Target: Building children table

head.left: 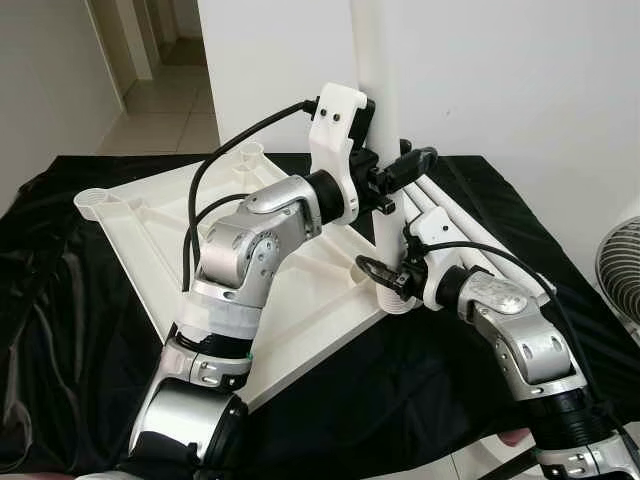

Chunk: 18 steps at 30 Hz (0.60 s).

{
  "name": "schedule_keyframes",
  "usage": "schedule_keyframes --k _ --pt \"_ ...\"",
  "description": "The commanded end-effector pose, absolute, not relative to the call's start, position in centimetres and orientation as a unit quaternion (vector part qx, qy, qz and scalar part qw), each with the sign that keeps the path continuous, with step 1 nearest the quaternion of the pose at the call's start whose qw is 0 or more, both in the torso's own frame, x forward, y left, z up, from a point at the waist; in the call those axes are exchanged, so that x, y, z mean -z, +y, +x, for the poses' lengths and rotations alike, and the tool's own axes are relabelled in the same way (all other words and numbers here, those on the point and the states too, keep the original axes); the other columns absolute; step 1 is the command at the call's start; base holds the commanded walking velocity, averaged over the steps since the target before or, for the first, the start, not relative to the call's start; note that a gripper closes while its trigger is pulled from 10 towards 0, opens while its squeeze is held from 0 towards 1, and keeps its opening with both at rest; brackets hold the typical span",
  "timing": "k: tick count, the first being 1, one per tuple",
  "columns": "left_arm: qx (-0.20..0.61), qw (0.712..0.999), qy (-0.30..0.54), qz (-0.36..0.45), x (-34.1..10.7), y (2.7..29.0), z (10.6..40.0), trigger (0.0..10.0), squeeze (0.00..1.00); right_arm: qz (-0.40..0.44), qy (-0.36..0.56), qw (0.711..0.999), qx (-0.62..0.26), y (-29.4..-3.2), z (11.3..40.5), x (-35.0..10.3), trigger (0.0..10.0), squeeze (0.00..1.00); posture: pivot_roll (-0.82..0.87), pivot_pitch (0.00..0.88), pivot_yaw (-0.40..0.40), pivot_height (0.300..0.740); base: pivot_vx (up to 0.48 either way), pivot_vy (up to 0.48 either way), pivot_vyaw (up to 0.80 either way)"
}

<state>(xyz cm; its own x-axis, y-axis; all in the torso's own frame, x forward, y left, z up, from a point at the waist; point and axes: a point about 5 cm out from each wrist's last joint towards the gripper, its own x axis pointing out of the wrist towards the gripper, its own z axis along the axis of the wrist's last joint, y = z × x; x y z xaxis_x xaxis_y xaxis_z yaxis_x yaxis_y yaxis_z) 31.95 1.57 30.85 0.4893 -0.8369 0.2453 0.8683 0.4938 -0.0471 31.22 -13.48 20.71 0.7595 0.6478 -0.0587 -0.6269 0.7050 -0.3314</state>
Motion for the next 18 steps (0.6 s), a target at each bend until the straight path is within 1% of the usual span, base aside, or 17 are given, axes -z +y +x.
schedule_keyframes --k 1,8,10,16,17,18 --pt "0.497 0.859 -0.095 -0.076 -31.2 1.4 31.7 10.0 0.00 -0.163 -0.040 0.930 -0.327 -13.9 31.6 -21.1 10.0 1.00 -0.01 0.006 0.001 0.740 0.000 0.000 0.00" --pt "0.461 0.879 -0.099 -0.076 -31.6 1.8 32.2 10.0 0.00 -0.148 -0.051 0.938 -0.310 -13.6 31.9 -21.4 10.0 1.00 -0.01 0.000 -0.007 0.740 0.000 0.000 0.00" --pt "0.422 0.897 -0.104 -0.078 -31.9 1.9 32.6 10.0 0.00 -0.138 -0.061 0.943 -0.295 -13.3 32.1 -21.5 10.0 1.00 0.00 0.000 -0.014 0.740 0.000 0.000 0.00" --pt "0.388 0.913 -0.105 -0.072 -32.1 1.8 33.0 10.0 0.00 -0.133 -0.067 0.948 -0.281 -12.9 32.3 -21.4 10.0 1.00 0.01 0.006 -0.020 0.740 0.000 0.000 0.00" --pt "0.367 0.922 -0.106 -0.062 -32.5 1.7 33.2 10.0 0.00 -0.122 -0.067 0.954 -0.267 -12.5 32.6 -21.3 10.0 1.00 0.01 0.014 -0.025 0.740 0.000 0.000 0.00" --pt "0.359 0.925 -0.106 -0.059 -32.7 1.7 33.3 10.0 0.00 -0.120 -0.071 0.958 -0.251 -12.3 32.9 -21.3 10.0 1.00 0.01 0.015 -0.026 0.740 0.000 0.000 0.00"
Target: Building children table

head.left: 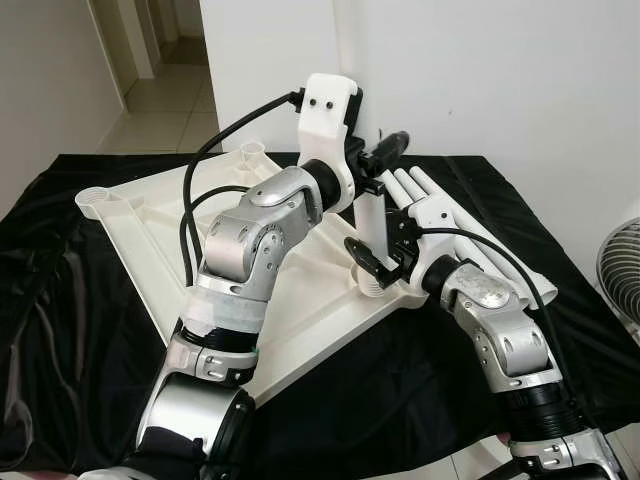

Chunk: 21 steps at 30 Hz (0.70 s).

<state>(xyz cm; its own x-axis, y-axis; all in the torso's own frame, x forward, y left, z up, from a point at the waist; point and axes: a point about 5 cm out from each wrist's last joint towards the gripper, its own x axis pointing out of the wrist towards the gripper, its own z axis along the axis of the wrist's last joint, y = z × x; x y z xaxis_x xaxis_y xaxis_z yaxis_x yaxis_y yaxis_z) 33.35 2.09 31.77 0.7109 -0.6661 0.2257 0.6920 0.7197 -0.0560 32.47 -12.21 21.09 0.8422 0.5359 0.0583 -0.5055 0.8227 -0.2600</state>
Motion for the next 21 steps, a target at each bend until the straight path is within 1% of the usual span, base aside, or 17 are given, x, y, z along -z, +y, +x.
schedule_keyframes --k 1,2,3,4,5,6,14,16,20,21 --pt "0.359 0.925 -0.106 -0.059 -32.7 1.7 33.3 10.0 0.00 -0.120 -0.071 0.958 -0.251 -12.3 32.9 -21.3 10.0 1.00 0.01 0.015 -0.026 0.740 0.000 0.000 0.00" --pt "0.356 0.927 -0.105 -0.059 -32.8 1.7 33.3 10.0 0.00 -0.119 -0.073 0.960 -0.241 -12.2 33.0 -21.3 10.0 1.00 0.01 0.015 -0.026 0.740 0.000 0.000 0.00" --pt "0.347 0.930 -0.105 -0.058 -33.0 1.7 33.4 10.0 0.00 -0.117 -0.075 0.965 -0.223 -12.0 33.2 -21.3 10.0 0.98 0.02 0.016 -0.028 0.740 0.000 0.000 0.00" --pt "0.336 0.934 -0.106 -0.059 -33.3 1.7 33.5 10.0 0.00 -0.112 -0.077 0.970 -0.203 -11.7 33.5 -21.1 10.0 0.89 0.02 0.016 -0.028 0.740 0.000 0.000 0.00" --pt "0.336 0.934 -0.106 -0.059 -33.3 1.7 33.5 10.0 0.00 -0.112 -0.077 0.970 -0.203 -11.7 33.5 -21.1 10.0 0.89 0.02 0.016 -0.028 0.740 0.000 0.000 0.00" --pt "0.329 0.936 -0.108 -0.064 -33.5 1.6 33.5 10.0 0.00 -0.110 -0.077 0.973 -0.188 -11.6 33.7 -21.1 10.0 0.00 0.02 0.015 -0.027 0.740 0.000 0.000 0.00" --pt "0.315 0.939 -0.113 -0.082 -34.2 1.3 33.4 10.0 0.00 -0.101 -0.080 0.983 -0.132 -11.0 34.4 -20.6 10.0 0.00 0.02 0.014 -0.026 0.740 0.000 0.000 0.00" --pt "0.310 0.940 -0.114 -0.088 -34.4 1.1 33.4 10.0 0.00 -0.108 -0.088 0.985 -0.103 -10.6 34.8 -20.5 10.0 0.00 0.02 0.014 -0.026 0.740 0.000 0.000 0.00" --pt "0.304 0.942 -0.115 -0.088 -34.4 1.1 33.5 10.0 0.00 -0.113 -0.091 0.986 -0.082 -10.3 34.9 -20.4 10.0 0.00 0.02 0.011 -0.030 0.740 0.000 0.000 0.00" --pt "0.300 0.943 -0.115 -0.088 -34.5 1.0 33.5 10.0 0.00 -0.120 -0.091 0.986 -0.064 -10.1 35.0 -20.2 10.0 0.00 0.03 0.009 -0.033 0.740 0.000 0.000 0.00"
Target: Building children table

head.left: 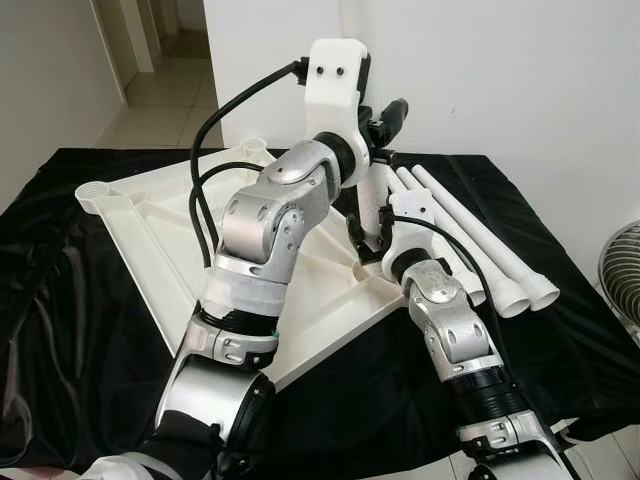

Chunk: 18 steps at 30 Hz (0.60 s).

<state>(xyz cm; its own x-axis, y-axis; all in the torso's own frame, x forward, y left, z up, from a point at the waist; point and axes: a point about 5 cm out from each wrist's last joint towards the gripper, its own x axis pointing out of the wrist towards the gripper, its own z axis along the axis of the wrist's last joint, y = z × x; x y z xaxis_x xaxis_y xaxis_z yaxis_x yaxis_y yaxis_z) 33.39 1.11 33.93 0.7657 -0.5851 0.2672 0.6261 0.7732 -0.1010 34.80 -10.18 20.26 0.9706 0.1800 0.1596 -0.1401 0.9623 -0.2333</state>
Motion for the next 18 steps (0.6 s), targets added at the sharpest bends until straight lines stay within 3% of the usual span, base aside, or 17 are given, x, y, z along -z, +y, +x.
schedule_keyframes --k 1,9,18 --pt "0.296 0.944 -0.116 -0.088 -34.5 0.9 33.5 10.0 0.00 -0.120 -0.092 0.988 -0.046 -9.8 35.0 -19.9 10.0 0.00 0.03 0.007 -0.035 0.740 0.000 0.000 0.00" --pt "0.293 0.944 -0.115 -0.093 -34.5 0.5 33.3 10.0 0.00 -0.135 -0.092 0.986 0.017 -8.7 34.9 -19.4 10.0 0.00 0.04 0.002 -0.048 0.740 0.000 0.000 0.00" --pt "0.297 0.943 -0.117 -0.092 -34.6 0.1 32.8 10.0 0.00 -0.146 -0.103 0.984 0.022 -7.5 34.7 -19.3 10.0 0.00 0.04 0.000 -0.055 0.740 0.000 0.000 0.00"
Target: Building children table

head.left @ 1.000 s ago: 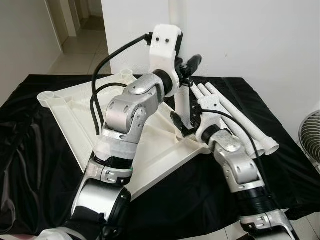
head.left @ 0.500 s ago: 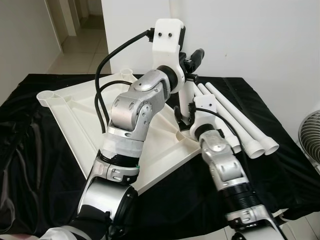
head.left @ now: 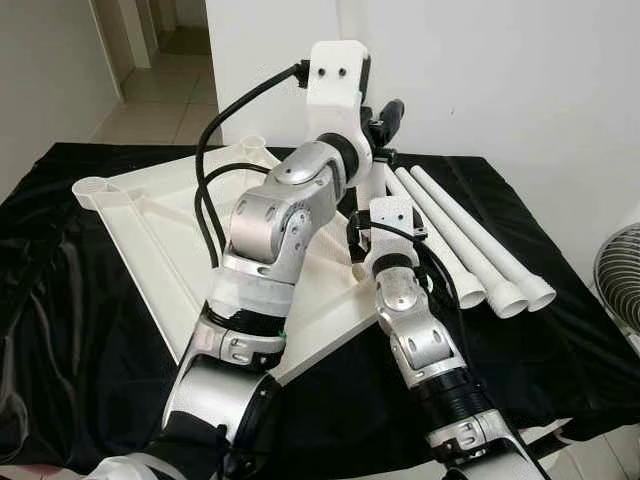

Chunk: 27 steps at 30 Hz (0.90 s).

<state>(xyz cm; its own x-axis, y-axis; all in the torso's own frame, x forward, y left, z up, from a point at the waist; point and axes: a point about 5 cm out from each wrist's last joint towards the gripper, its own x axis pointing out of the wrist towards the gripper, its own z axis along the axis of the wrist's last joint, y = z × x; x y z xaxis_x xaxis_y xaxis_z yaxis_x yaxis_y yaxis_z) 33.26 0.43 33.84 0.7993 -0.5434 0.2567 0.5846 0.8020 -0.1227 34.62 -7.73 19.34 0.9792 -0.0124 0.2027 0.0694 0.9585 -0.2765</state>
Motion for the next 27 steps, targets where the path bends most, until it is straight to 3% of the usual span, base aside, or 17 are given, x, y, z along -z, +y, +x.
schedule_keyframes --k 1,16,18,19,22,23,27 --pt "0.296 0.943 -0.116 -0.092 -34.6 0.1 32.8 10.0 0.00 -0.143 -0.110 0.983 0.025 -7.4 34.7 -19.6 10.0 0.00 0.04 0.000 -0.057 0.740 0.000 0.000 0.00" --pt "0.296 0.944 -0.116 -0.092 -34.5 0.0 32.7 10.0 0.00 -0.141 -0.132 0.980 0.045 -7.4 34.4 -20.7 10.0 0.00 0.04 0.001 -0.061 0.740 0.000 0.000 0.00" --pt "0.295 0.944 -0.116 -0.091 -34.5 0.0 32.6 10.0 0.00 -0.139 -0.131 0.980 0.048 -7.4 34.4 -20.7 9.6 0.00 0.04 0.004 -0.061 0.740 0.000 0.000 0.00" --pt "0.295 0.944 -0.116 -0.091 -34.5 0.0 32.6 10.0 0.00 -0.139 -0.131 0.980 0.049 -7.5 34.4 -20.6 4.9 0.00 0.04 0.004 -0.061 0.740 0.000 0.000 0.00" --pt "0.295 0.944 -0.116 -0.090 -34.5 0.0 32.6 10.0 0.00 -0.139 -0.131 0.980 0.050 -7.5 34.4 -20.6 4.9 0.00 0.04 0.005 -0.061 0.740 0.000 0.000 0.00" --pt "0.294 0.944 -0.116 -0.090 -34.5 0.0 32.6 10.0 0.00 -0.136 -0.128 0.981 0.048 -7.4 34.4 -20.5 0.0 0.00 0.05 0.006 -0.062 0.740 0.000 0.000 0.00" --pt "0.294 0.945 -0.117 -0.089 -34.6 0.0 32.6 10.0 0.00 -0.129 -0.124 0.983 0.045 -7.3 34.4 -20.4 0.0 0.00 0.05 0.007 -0.063 0.740 0.000 0.000 0.00"
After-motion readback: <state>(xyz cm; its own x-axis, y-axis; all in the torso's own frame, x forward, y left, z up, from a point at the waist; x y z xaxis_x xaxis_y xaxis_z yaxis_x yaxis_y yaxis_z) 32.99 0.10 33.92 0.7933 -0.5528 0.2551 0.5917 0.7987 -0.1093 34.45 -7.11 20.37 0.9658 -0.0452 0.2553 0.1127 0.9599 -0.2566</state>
